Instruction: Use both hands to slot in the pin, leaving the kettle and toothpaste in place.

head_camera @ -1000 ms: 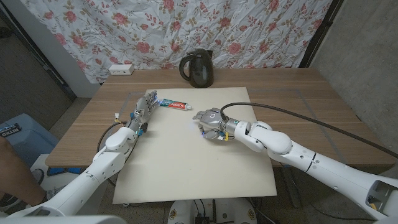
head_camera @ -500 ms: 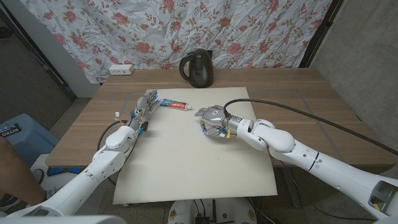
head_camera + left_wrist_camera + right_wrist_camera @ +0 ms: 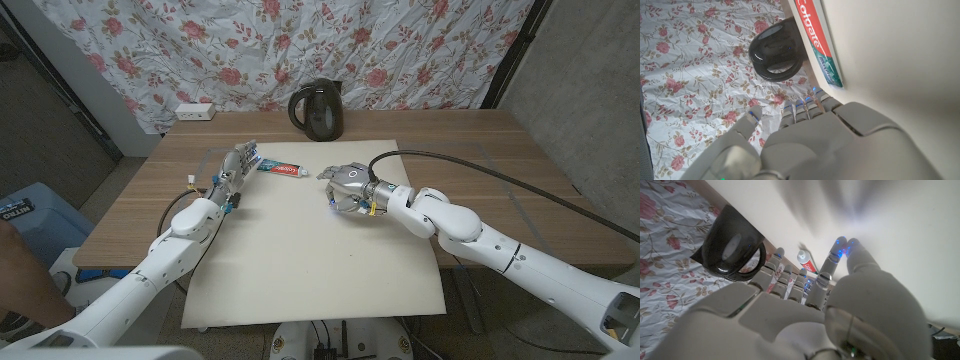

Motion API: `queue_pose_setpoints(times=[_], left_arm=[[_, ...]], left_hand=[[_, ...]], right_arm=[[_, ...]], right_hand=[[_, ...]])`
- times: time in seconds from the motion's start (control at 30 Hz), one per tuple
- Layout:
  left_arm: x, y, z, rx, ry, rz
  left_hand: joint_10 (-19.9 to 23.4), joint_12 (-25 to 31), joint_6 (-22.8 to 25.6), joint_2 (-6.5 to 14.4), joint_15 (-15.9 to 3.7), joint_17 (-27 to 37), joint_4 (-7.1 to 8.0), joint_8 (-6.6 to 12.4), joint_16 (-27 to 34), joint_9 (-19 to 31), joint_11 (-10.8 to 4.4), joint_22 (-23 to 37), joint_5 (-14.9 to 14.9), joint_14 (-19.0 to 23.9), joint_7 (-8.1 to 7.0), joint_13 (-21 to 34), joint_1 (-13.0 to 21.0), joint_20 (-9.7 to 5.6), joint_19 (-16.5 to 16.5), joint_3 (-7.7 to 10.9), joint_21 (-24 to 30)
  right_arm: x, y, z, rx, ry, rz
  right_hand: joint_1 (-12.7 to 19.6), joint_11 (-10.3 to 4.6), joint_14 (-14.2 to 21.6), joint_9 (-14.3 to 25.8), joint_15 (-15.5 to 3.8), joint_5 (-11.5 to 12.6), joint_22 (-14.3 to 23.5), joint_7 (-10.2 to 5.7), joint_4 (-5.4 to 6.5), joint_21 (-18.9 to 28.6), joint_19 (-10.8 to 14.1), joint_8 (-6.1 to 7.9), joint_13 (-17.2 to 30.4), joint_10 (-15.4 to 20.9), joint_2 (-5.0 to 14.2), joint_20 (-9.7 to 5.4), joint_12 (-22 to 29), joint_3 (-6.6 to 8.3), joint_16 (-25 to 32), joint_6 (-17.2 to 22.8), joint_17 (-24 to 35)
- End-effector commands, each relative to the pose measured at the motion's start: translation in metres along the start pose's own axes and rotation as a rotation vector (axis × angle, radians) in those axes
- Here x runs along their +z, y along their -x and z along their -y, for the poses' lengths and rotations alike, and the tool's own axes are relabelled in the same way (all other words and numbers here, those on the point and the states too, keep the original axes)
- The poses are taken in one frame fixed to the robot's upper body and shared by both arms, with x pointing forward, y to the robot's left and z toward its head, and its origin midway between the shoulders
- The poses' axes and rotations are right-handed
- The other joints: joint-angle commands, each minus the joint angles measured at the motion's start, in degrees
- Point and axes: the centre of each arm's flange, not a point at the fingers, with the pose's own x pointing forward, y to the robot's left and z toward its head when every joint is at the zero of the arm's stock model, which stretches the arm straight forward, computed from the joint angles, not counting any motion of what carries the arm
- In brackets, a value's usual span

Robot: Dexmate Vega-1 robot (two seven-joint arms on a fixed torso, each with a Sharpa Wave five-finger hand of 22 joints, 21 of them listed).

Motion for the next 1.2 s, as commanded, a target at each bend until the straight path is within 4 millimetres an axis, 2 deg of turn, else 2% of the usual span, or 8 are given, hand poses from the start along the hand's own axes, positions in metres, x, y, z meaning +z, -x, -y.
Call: queue_pose_setpoints(times=[0.03, 0.9, 1.2], left_arm=[[0.011, -0.002, 0.015, -0.020, -0.042, -0.002], [0.042, 0.000, 0.060, -0.103, -0.214, 0.016], [0.050, -0.001, 0.079, -0.118, -0.241, 0.012]], left_hand=[[0.27, -0.09, 0.59, 4.19, -0.18, 0.22, 0.11, 0.07, -0.09, 0.30, -0.24, 0.29, 0.25, 0.24, 0.04, 0.31, 0.03, 0.12, 0.41, 0.26, 0.05], [2.88, 0.58, 3.23, 4.23, -1.15, 0.17, -0.34, 0.73, 0.06, 0.28, -0.88, 0.28, 0.26, 1.10, 0.30, 0.32, 0.28, -0.09, 1.32, 0.62, 0.29], [3.40, 0.62, 3.69, 4.25, -1.39, 0.15, -0.51, 0.71, 0.07, 0.28, -1.09, 0.28, 0.26, 1.40, 0.02, 0.33, 0.37, -0.22, 1.64, 0.75, 0.34]], right_arm=[[-0.018, 0.010, 0.005, -0.035, -0.051, -0.027], [-0.050, 0.037, 0.010, -0.176, -0.161, -0.068], [-0.059, 0.045, 0.006, -0.220, -0.212, -0.084]], right_hand=[[0.14, -0.07, 0.47, 0.14, -0.06, -0.12, 0.31, -0.99, 0.04, -0.15, 0.51, 0.30, 0.18, 0.22, 0.27, -0.07, -0.17, -0.25, 0.61, 1.43, 0.22], [0.12, -0.19, 1.13, 0.01, -0.16, -0.30, 0.32, -1.01, -0.07, -0.03, 1.18, 0.04, 0.19, 1.01, 0.35, -0.18, -0.19, -0.56, 0.96, 1.18, 0.46], [0.11, -0.25, 1.30, -0.05, -0.31, -0.37, 0.33, -1.02, -0.10, 0.01, 1.41, -0.09, 0.20, 1.08, 0.38, -0.29, -0.28, -0.67, 1.06, 1.04, 0.54]])
